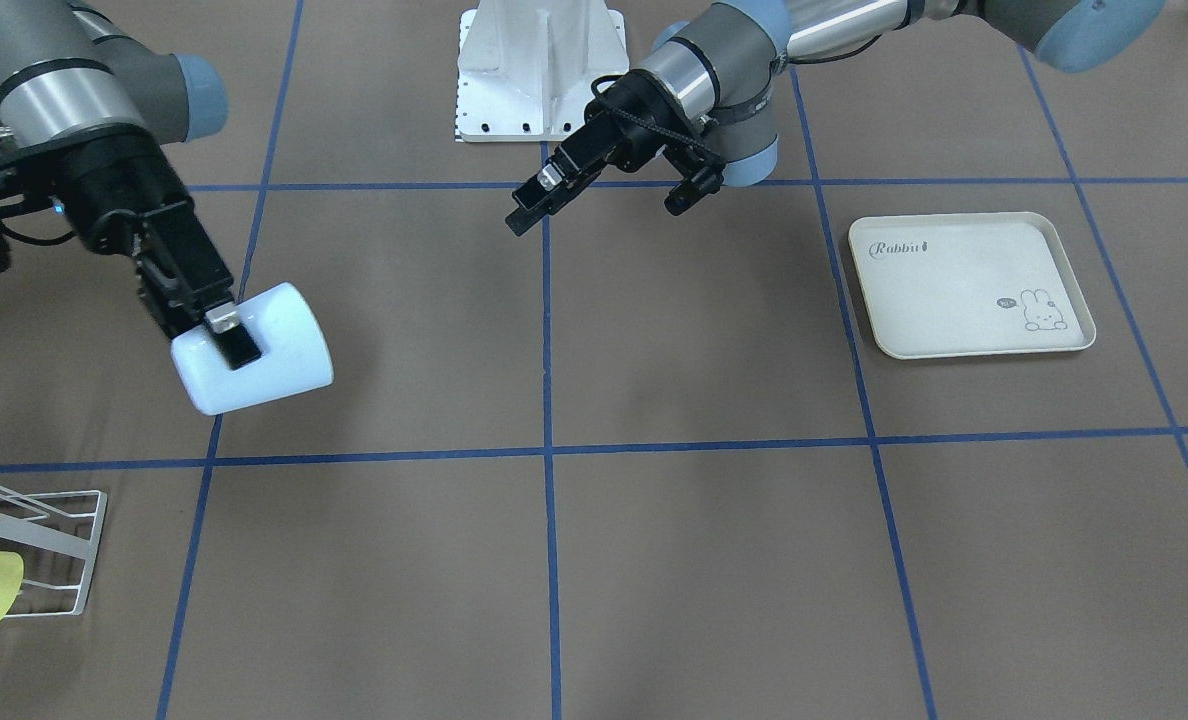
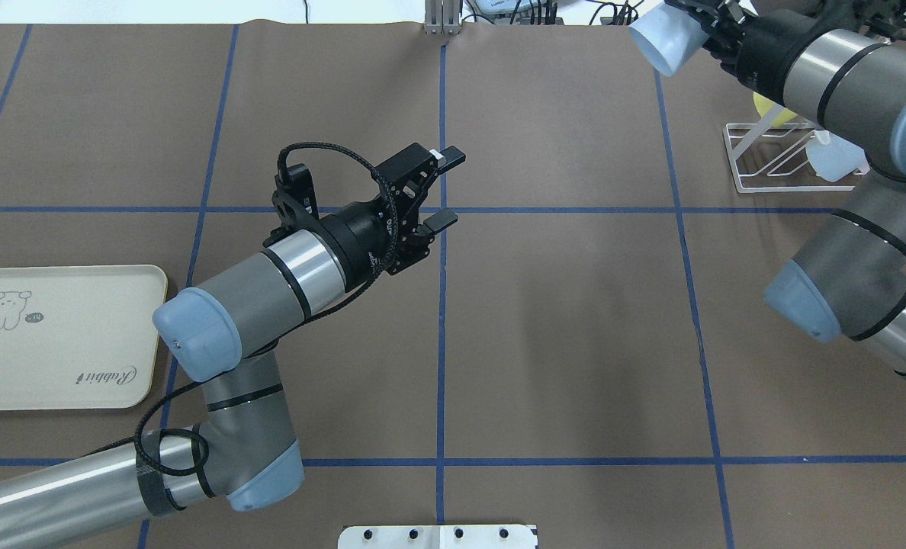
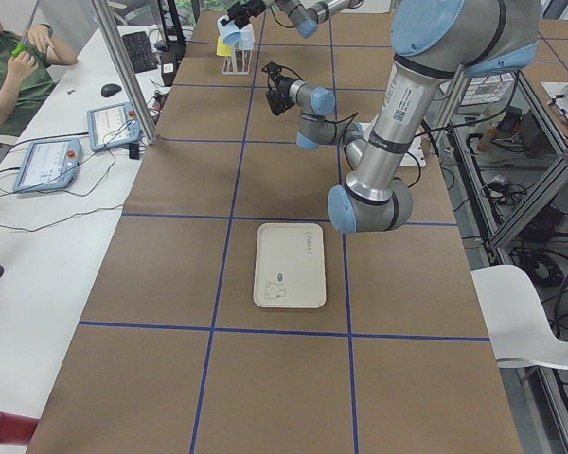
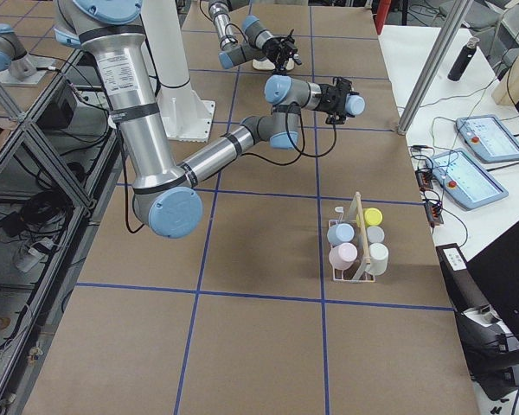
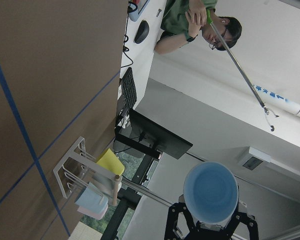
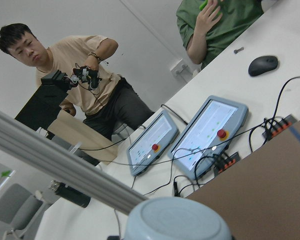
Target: Transfer IKEA cup to right arm and place on rack
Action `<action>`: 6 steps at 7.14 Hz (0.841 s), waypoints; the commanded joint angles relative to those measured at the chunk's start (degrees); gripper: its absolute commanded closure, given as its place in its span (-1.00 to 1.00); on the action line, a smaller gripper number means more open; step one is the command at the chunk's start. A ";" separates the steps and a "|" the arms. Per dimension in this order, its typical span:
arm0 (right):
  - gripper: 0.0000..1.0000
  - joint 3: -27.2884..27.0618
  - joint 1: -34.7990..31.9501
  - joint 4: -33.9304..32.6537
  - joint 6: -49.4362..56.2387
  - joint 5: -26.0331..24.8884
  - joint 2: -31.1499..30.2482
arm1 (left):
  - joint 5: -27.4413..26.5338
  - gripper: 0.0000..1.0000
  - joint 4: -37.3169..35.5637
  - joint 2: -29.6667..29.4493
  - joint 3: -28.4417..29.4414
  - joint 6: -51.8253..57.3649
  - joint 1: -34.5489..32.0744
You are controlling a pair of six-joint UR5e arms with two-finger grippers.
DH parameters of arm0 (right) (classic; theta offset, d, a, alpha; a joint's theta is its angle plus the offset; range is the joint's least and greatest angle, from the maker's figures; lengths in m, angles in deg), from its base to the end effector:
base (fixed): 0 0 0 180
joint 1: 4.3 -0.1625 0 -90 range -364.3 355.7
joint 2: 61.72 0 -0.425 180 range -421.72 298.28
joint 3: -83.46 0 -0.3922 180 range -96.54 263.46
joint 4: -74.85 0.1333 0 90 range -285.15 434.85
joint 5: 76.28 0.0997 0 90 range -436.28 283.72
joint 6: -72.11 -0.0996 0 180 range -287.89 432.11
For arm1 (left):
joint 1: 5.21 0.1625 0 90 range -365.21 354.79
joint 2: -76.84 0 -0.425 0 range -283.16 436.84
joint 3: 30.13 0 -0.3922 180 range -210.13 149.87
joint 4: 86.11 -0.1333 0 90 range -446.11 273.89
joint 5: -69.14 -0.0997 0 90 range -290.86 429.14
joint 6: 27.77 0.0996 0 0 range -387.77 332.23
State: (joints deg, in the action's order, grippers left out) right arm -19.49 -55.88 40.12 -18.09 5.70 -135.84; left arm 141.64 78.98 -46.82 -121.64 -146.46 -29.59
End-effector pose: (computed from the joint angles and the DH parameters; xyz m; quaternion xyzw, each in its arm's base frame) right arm -0.2378 -0.5367 0.2931 0.3364 -0.5796 0.3656 0.6459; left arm 0.4889 -0.4008 0.1639 0.0564 0.8136 -0.3641 0.4498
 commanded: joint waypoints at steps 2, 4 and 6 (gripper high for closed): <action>1.00 -0.14 -0.44 -10.49 16.76 -10.93 -3.13 | 14.18 -1.00 -19.82 2.55 -4.55 12.04 -9.34; 1.00 -0.23 -0.44 -18.95 24.44 -19.98 -4.96 | 22.74 -1.00 -29.61 2.72 -4.91 20.38 -15.68; 1.00 -0.15 0.25 -18.97 26.65 -26.56 -10.50 | 31.00 -1.00 -32.72 6.13 -6.22 27.51 -21.57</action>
State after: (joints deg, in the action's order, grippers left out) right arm -19.78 -56.11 21.69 7.00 -16.40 -143.45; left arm 167.94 48.01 -42.55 -127.14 -123.17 -47.66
